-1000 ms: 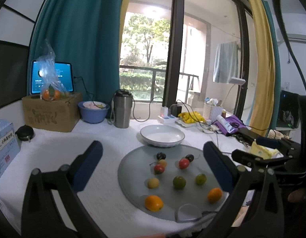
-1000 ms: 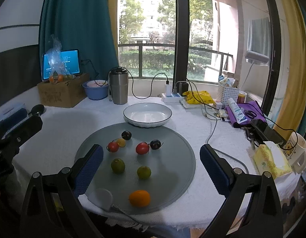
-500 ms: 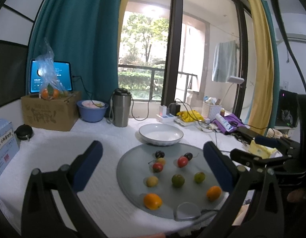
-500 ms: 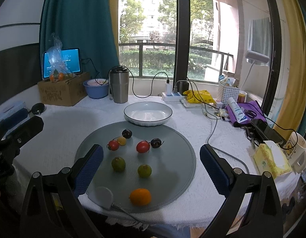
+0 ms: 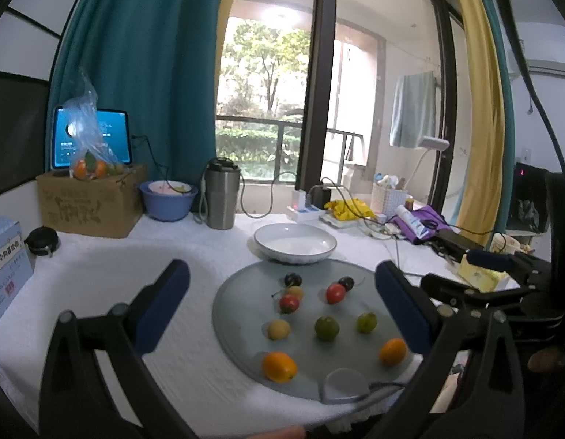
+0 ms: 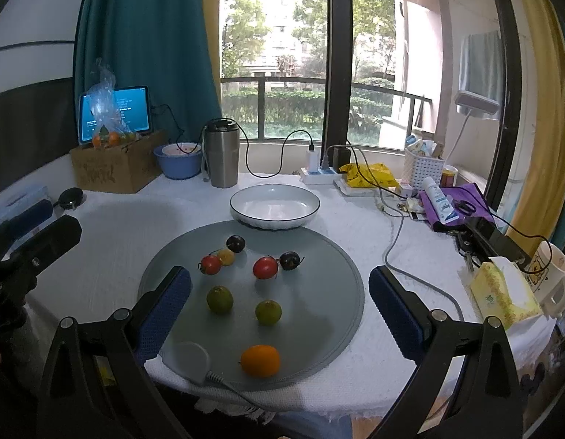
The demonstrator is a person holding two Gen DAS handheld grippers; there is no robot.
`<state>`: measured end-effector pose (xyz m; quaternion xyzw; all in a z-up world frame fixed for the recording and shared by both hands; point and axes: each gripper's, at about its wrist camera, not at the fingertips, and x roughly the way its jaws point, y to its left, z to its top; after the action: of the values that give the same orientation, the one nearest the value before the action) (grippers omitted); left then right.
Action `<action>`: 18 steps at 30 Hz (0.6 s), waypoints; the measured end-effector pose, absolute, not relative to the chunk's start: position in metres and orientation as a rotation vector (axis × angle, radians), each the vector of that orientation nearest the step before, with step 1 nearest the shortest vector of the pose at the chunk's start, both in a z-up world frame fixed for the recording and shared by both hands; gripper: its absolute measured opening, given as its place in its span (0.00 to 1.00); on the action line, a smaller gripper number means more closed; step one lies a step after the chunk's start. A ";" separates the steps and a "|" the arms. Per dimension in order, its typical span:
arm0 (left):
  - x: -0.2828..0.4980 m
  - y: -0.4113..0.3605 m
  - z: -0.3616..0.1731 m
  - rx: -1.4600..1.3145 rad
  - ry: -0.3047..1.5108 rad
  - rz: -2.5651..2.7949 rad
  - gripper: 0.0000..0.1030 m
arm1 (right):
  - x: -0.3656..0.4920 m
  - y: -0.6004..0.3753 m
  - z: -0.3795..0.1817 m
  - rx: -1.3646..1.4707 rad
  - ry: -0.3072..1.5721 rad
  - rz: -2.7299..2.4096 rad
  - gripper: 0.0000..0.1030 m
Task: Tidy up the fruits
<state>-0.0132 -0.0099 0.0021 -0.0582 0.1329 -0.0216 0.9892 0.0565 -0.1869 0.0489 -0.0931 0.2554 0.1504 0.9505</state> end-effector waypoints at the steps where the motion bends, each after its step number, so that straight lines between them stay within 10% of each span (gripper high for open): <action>1: -0.012 -0.009 0.002 -0.116 0.268 -0.042 0.99 | 0.057 -0.187 0.048 -0.189 0.522 0.306 0.97; 18: 0.034 -0.022 -0.052 -0.031 0.560 -0.066 0.99 | 0.073 -0.186 -0.008 -0.215 0.693 0.355 0.96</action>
<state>0.0337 -0.0217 -0.0519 -0.0151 0.2761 -0.0328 0.9604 0.0733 -0.1858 -0.0077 -0.1046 0.3372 0.1729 0.9195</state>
